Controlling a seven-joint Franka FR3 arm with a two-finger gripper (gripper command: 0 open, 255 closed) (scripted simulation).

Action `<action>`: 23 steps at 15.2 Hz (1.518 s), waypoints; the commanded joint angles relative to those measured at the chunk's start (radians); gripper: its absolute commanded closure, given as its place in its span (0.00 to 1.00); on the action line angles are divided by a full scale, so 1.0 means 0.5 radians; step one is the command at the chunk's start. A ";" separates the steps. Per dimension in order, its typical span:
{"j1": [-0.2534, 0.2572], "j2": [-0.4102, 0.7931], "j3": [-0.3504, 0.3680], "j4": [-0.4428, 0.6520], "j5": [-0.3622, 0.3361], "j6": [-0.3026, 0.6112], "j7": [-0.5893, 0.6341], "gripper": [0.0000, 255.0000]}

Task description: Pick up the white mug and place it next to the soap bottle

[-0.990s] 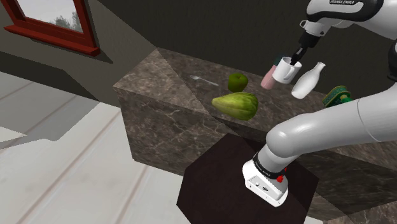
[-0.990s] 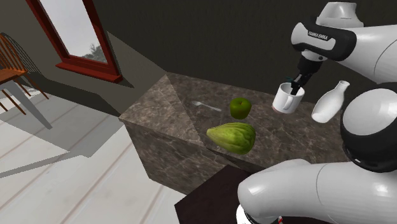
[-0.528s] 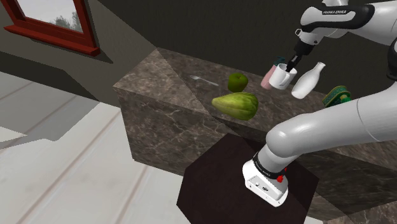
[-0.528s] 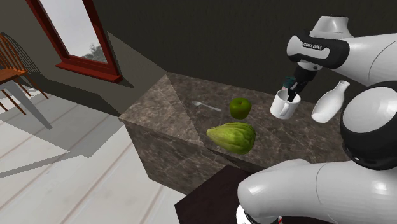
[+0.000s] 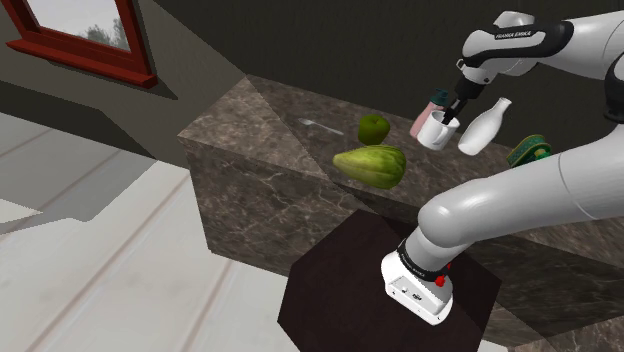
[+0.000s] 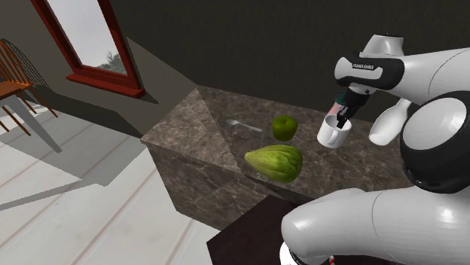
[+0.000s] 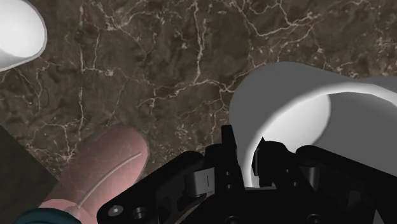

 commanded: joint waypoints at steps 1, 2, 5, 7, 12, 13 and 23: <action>-0.001 0.013 -0.020 -0.046 -0.006 0.060 -0.003 1.00; 0.001 0.022 -0.030 -0.066 -0.007 0.089 -0.005 1.00; 0.006 0.054 -0.062 -0.123 -0.008 0.177 -0.012 1.00; 0.012 0.078 -0.084 -0.159 -0.008 0.237 -0.018 1.00; 0.031 0.152 -0.146 -0.243 0.002 0.390 -0.039 1.00; 0.037 0.169 -0.159 -0.258 0.006 0.421 -0.045 1.00; 0.081 0.297 -0.250 -0.349 0.052 0.628 -0.094 1.00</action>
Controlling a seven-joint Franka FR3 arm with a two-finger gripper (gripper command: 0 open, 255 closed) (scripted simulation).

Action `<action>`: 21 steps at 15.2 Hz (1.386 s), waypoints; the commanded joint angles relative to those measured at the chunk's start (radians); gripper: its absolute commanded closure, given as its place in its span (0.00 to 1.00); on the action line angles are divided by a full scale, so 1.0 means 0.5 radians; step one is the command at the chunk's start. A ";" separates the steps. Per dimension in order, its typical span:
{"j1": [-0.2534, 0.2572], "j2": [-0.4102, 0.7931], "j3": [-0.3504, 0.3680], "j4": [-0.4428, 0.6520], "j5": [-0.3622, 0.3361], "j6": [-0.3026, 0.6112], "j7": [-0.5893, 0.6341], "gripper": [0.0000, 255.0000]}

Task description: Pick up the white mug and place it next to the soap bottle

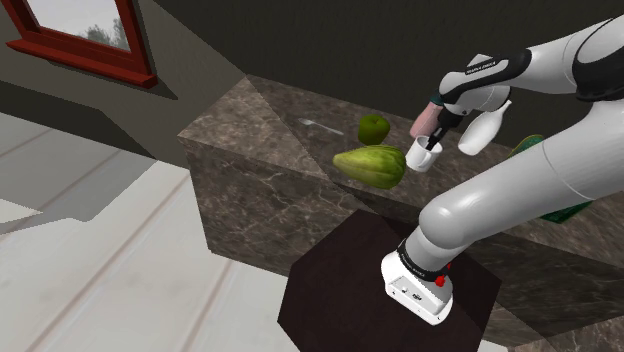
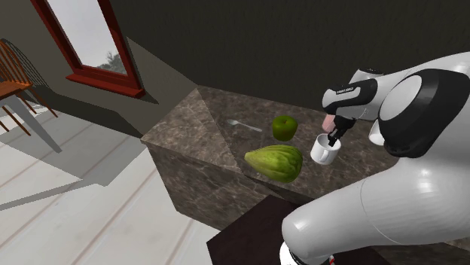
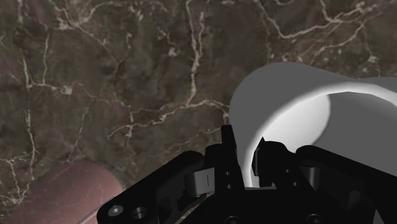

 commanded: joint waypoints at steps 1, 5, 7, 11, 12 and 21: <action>0.001 0.002 -0.001 -0.001 0.001 0.003 -0.001 1.00; 0.001 0.002 -0.001 -0.001 0.001 0.003 -0.001 0.00; 0.001 0.002 -0.001 -0.001 0.001 0.003 -0.001 0.00; -0.019 -0.053 0.034 0.033 -0.023 -0.079 0.021 0.00; -0.035 -0.103 0.068 0.069 -0.040 -0.160 0.039 0.00; -0.059 -0.178 0.126 0.139 -0.057 -0.300 0.061 0.00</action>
